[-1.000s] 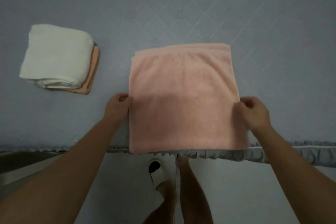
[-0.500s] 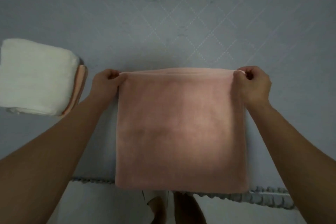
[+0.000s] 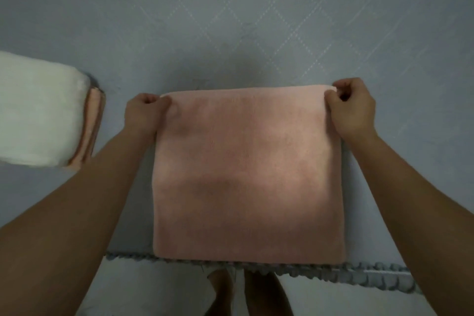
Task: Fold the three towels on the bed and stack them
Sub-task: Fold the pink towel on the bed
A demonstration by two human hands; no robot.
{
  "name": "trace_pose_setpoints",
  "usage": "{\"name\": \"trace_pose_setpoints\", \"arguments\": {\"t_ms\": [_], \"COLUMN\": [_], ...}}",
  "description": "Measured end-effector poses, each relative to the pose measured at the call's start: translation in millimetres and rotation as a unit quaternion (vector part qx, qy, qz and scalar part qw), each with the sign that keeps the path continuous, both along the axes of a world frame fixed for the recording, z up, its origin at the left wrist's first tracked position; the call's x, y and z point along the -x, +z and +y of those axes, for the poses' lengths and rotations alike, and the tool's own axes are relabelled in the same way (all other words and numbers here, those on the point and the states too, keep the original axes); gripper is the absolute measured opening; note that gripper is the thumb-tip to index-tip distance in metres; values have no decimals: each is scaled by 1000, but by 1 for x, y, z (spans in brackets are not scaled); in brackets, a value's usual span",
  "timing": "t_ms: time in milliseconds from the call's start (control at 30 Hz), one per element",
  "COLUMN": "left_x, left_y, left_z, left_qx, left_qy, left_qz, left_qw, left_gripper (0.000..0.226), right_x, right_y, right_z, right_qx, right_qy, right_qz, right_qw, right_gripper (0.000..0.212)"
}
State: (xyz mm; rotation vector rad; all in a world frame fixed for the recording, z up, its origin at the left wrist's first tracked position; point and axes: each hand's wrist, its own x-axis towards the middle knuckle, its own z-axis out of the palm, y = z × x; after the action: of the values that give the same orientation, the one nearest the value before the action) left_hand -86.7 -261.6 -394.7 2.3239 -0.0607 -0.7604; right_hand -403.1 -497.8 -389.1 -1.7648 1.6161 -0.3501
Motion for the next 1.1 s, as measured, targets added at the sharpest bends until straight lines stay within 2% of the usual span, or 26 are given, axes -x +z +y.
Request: {"name": "trace_pose_setpoints", "arguments": {"t_ms": [67, 133, 233, 300, 400, 500, 600, 733, 800, 900, 1000, 1100], "left_x": [9, 26, 59, 68, 60, 42, 26, 31, 50, 92, 133, 165], "left_y": [6, 11, 12, 11, 11, 14, 14, 11, 15, 22, 19, 18], "left_z": [8, 27, 66, 84, 82, 56, 23, 19, 40, 89, 147, 196], "left_qx": [-25, -57, -85, -71, -30, -17, 8, 37, 17, -5, -15, -2], "left_qy": [-29, -56, -60, -24, -14, -72, -62, 6, -11, -61, -96, -57], "left_qz": [-11, -20, -11, 36, 111, 45, -1, 63, 51, 66, 102, 167], "left_qw": [999, 997, 994, 996, 993, 996, 998, 997, 998, 996, 990, 984], "left_gripper": [28, 41, 36, 39, 37, 24, 29, 38, 38, 33, 21, 21], "right_x": [7, 23, 53, 66, 69, 51, 27, 22, 38, 79, 119, 148], "right_y": [6, 9, 11, 11, 11, 12, 14, 19, 20, 21, 25, 35], "right_z": [15, 39, 81, 99, 94, 56, 14, 7, 29, 82, 141, 184], "right_qx": [-21, -51, -122, -170, -150, -95, -71, -121, -166, -215, -259, -277], "right_qy": [-38, -52, -37, -29, -27, -1, 5, -27, -55, -72, -98, -106], "right_qz": [-8, 14, 59, 65, 71, 91, 87, 25, -3, 2, -13, 4], "right_qw": [999, 997, 990, 983, 986, 991, 994, 992, 985, 974, 961, 955], "right_gripper": [29, 27, 35, 36, 34, 32, 34, 39, 35, 32, 16, 18]}}
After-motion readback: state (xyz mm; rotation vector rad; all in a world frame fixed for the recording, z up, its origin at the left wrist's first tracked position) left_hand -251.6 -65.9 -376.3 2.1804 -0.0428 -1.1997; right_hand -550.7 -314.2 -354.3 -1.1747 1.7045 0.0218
